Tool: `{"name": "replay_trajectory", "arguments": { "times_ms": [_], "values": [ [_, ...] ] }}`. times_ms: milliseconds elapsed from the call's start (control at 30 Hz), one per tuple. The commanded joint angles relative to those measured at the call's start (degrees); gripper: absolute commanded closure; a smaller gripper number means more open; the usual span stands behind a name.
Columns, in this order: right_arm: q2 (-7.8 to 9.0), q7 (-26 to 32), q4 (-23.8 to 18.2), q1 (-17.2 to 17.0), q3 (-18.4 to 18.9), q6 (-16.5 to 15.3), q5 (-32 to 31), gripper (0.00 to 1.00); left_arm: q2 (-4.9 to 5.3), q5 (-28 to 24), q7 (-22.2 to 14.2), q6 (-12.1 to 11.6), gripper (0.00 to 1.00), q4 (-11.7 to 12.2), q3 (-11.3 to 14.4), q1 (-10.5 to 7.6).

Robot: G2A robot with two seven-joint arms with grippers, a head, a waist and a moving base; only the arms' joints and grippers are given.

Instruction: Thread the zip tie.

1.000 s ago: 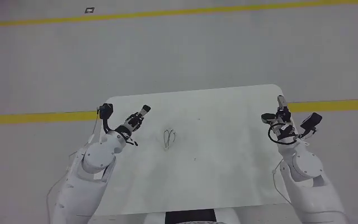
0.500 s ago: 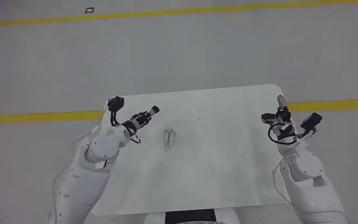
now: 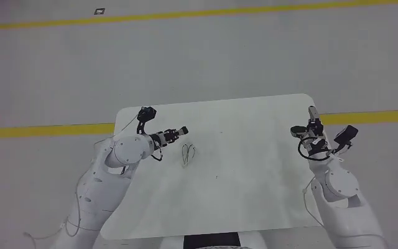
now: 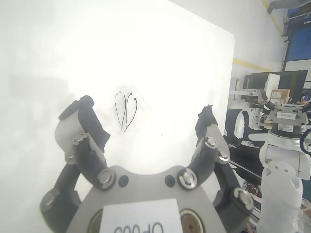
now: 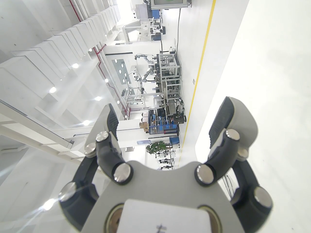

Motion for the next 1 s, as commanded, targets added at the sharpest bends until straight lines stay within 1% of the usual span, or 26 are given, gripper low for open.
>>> {"name": "replay_trajectory", "arguments": {
  "times_ms": [0, 67, 133, 233, 267, 300, 333, 367, 400, 433, 500, 567, 967],
  "values": [
    [0.00, 0.00, 0.00, 0.00, 0.00, 0.00, 0.00, 0.00, 0.00, 0.01, -0.02, 0.00, 0.00, 0.01, 0.00, -0.01],
    [0.00, 0.00, 0.00, 0.00, 0.00, 0.00, 0.00, 0.00, 0.00, 0.01, -0.02, 0.00, 0.00, 0.01, 0.00, -0.01],
    [0.00, 0.00, 0.00, 0.00, 0.00, 0.00, 0.00, 0.00, 0.08, 1.57, -0.61, 0.00, 0.00, 0.15, 0.24, -0.55],
    [0.00, 0.00, 0.00, 0.00, 0.00, 0.00, 0.00, 0.00, -0.15, 4.83, -4.28, 0.00, 0.00, 0.29, 2.63, -3.61],
    [0.00, 0.00, 0.00, 0.00, 0.00, 0.00, 0.00, 0.00, -0.35, 6.25, -6.03, 0.00, 0.00, 0.75, 3.80, -5.13],
    [0.00, 0.00, 0.00, 0.00, 0.00, 0.00, 0.00, 0.00, -0.53, 7.58, -7.78, 0.00, 0.00, 1.39, 4.93, -6.18],
    [0.00, 0.00, 0.00, 0.00, 0.00, 0.00, 0.00, 0.00, -0.79, 9.01, -9.27, 0.00, 0.00, 1.84, 6.05, -7.49],
    [0.00, 0.00, 0.00, 0.00, 0.00, 0.00, 0.00, 0.00, -1.14, 9.49, -9.67, 0.00, 0.00, 2.47, 6.73, -8.46],
    [0.00, 0.00, 0.00, 0.00, 0.00, 0.00, 0.00, 0.00, -1.64, 10.09, -10.37, 0.00, 0.00, 3.60, 7.50, -9.40],
    [0.00, 0.00, 0.00, 0.00, 0.00, 0.00, 0.00, 0.00, -2.04, 10.57, -11.08, 0.00, 0.00, 3.95, 8.22, -9.95],
    [0.00, 0.00, 0.00, 0.00, 0.00, 0.00, 0.00, 0.00, -2.92, 10.68, -12.84, 0.00, 0.00, 5.11, 8.85, -10.42],
    [0.00, 0.00, 0.00, 0.00, 0.00, 0.00, 0.00, 0.00, -3.52, 11.61, -13.85, 0.00, 0.00, 6.44, 8.51, -10.23],
    [0.00, 0.00, 0.00, 0.00, 0.00, 0.00, 0.00, 0.00, -3.52, 11.61, -13.85, 0.00, 0.00, 6.44, 8.51, -10.23]
  ]
}}
